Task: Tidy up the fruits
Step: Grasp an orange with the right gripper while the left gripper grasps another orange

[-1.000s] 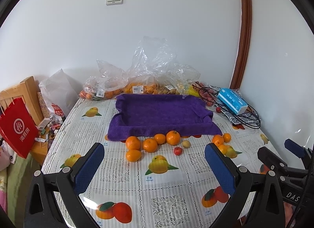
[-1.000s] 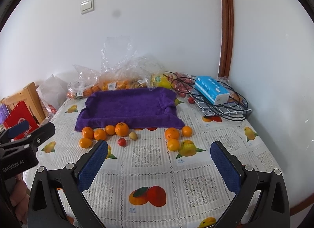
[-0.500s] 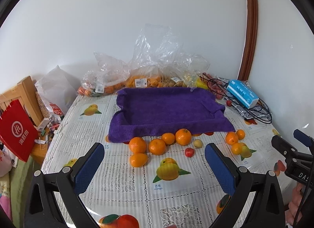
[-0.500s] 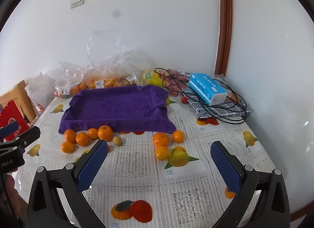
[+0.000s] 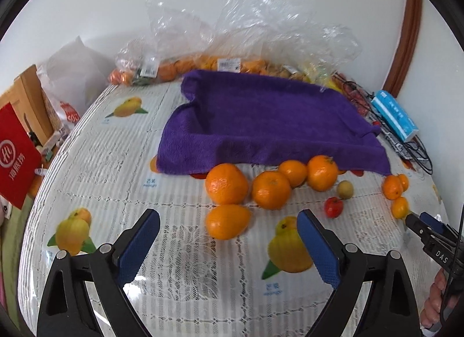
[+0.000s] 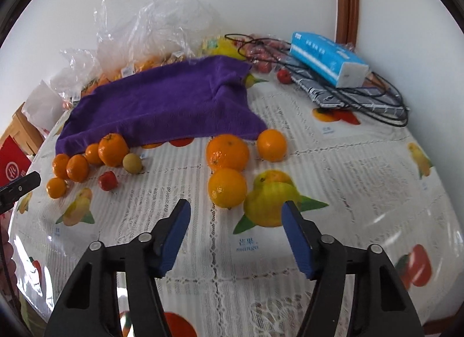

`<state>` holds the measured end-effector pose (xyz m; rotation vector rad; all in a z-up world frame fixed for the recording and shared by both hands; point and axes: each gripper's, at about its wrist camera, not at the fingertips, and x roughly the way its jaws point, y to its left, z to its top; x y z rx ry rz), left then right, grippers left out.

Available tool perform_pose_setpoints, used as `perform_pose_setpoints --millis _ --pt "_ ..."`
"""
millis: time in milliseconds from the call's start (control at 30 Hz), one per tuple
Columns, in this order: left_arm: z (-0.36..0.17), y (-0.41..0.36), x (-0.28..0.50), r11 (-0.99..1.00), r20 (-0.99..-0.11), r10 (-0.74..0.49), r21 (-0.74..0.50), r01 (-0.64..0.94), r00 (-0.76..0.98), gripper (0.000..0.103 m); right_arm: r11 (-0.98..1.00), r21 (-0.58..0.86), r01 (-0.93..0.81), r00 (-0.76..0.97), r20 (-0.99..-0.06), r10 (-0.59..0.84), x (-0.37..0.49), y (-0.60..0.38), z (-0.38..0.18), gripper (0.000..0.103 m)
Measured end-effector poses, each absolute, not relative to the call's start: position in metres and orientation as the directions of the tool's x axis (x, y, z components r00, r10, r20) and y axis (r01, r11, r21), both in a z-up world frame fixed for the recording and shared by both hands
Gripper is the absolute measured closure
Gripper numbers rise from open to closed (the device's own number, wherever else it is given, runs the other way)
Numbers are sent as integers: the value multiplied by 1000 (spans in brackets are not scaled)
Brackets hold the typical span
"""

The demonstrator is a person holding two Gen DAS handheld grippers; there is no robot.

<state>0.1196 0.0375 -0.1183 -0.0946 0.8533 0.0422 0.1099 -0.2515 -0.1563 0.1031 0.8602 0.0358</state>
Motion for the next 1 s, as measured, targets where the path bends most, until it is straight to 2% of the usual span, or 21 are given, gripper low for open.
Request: perform_pose_setpoints --millis 133,233,333,400,567,667,733,833,867,900,1000 --pt "-128 43 124 996 -755 -3 -62 -66 655 8 995 98 4 649 -758 72 124 -248 -166 54" --pt "-137 45 126 996 -768 -10 -62 -59 640 8 993 115 -10 634 -768 95 134 -246 -174 57" --pt "-144 46 128 996 -778 -32 -76 -43 628 8 997 76 -22 635 -769 73 137 -238 -179 68" --pt "-145 48 129 996 -775 -32 -76 -43 631 8 999 41 -27 640 -767 49 134 -233 -178 68" --pt "-144 48 141 996 -775 -44 -81 -30 631 8 995 91 -45 640 -762 99 120 -229 -176 68" --pt "-154 43 145 999 -784 -20 -38 -16 620 9 994 88 -59 651 -752 105 113 -221 -177 68" --pt "-163 43 147 999 -795 -26 -45 -16 606 16 996 68 -64 657 -748 93 111 -217 -177 68" --pt "-164 45 144 998 -782 -40 -66 -18 622 34 997 37 -65 661 -747 71 110 -212 -179 68" --pt "-164 45 144 997 -781 -52 -72 -6 623 49 997 36 -68 660 -748 72 111 -211 -179 68" --pt "-163 44 144 996 -782 -73 -84 12 620 59 997 39 -68 659 -748 75 111 -212 -178 68" --pt "-161 39 143 994 -785 -106 -95 49 611 70 997 47 -66 663 -745 79 110 -213 -178 68"
